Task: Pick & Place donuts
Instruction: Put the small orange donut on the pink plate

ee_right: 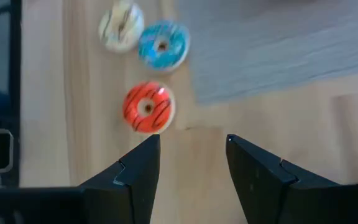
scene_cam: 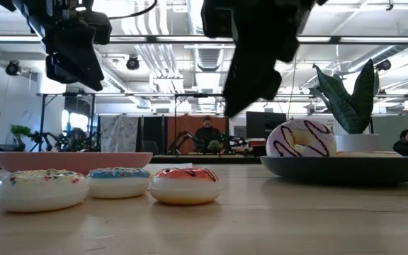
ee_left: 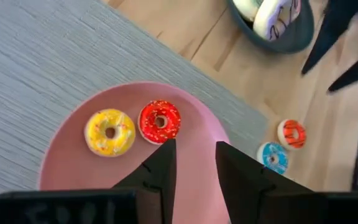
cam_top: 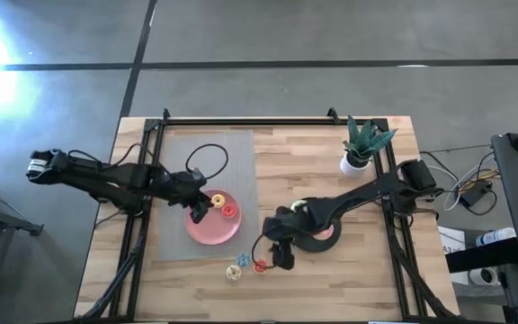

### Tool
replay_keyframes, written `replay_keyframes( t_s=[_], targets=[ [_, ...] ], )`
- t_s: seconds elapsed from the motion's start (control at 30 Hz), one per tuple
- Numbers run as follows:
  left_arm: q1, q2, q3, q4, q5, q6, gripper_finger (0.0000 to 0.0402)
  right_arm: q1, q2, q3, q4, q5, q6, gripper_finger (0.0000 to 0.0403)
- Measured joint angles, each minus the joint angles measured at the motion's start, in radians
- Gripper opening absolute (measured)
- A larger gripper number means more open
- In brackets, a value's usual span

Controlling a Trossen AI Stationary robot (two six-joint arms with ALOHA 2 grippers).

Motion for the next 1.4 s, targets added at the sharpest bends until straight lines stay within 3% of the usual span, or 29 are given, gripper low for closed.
replay_keyframes(
  t_s=[0.3,0.5,0.77,0.97,1.17,1.4],
  targets=[
    [-0.085,-0.009,0.004,0.028,-0.045,-0.118,0.0087,0.043,0.196,0.132,0.049,0.012,0.083,0.0175],
    [-0.108,-0.011,0.003,0.024,-0.047,-0.08,0.0087,0.058,0.294,0.275,-0.083,0.079,0.086,0.0175],
    [-0.113,-0.013,0.003,0.011,-0.047,-0.004,0.0087,0.059,0.351,0.345,-0.166,0.075,0.129,0.0174],
    [-0.114,-0.031,0.002,-0.022,-0.045,0.041,0.0087,0.06,0.375,0.353,-0.185,0.004,0.14,0.0159],
    [-0.114,-0.066,0.002,-0.076,-0.046,0.059,0.0087,0.056,0.373,0.352,-0.187,0.003,0.17,0.0121],
    [-0.114,-0.148,0.002,-0.159,-0.046,0.041,0.0087,0.027,0.367,0.451,-0.199,0.023,0.148,0.0024]
  ],
)
